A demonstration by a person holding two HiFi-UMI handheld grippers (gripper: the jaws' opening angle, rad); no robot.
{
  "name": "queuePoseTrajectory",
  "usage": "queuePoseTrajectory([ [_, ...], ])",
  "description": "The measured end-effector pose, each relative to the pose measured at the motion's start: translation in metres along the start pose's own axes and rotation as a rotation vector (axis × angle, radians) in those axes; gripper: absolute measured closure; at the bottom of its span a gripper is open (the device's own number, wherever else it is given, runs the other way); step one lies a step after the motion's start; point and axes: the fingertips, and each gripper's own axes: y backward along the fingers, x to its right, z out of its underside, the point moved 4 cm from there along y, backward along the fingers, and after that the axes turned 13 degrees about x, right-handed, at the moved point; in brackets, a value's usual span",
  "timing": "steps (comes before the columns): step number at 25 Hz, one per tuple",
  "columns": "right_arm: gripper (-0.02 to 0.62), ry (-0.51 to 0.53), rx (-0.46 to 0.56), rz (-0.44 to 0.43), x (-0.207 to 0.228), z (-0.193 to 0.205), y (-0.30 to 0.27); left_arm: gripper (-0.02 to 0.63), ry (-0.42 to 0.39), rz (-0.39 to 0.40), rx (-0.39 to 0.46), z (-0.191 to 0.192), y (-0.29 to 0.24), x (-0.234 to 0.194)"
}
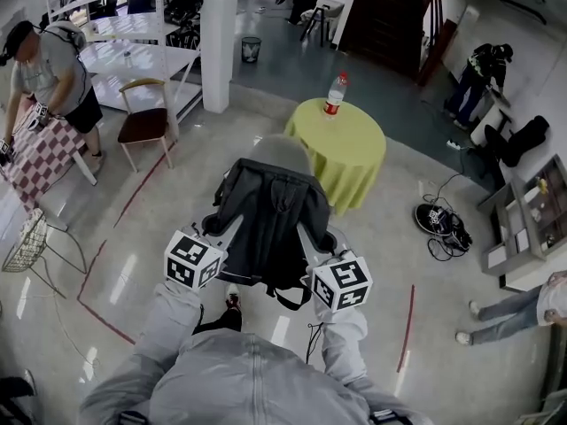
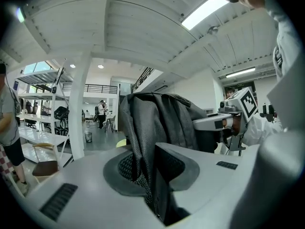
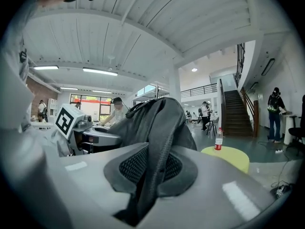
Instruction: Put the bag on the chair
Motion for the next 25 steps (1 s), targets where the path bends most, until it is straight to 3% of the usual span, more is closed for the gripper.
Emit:
queuePoseTrajectory([
  [17, 0.549, -0.055, -0.038, 0.09, 0.099, 0.048, -0.163, 0.543, 0.049, 0.068, -0.073, 0.032, -0.141, -0.139],
  [25, 0.549, -0.086, -0.107, 0.099, 0.14, 0.085, -0.221, 0.543, 0.084, 0.079, -0.146, 0.063, -0.197, -0.191],
])
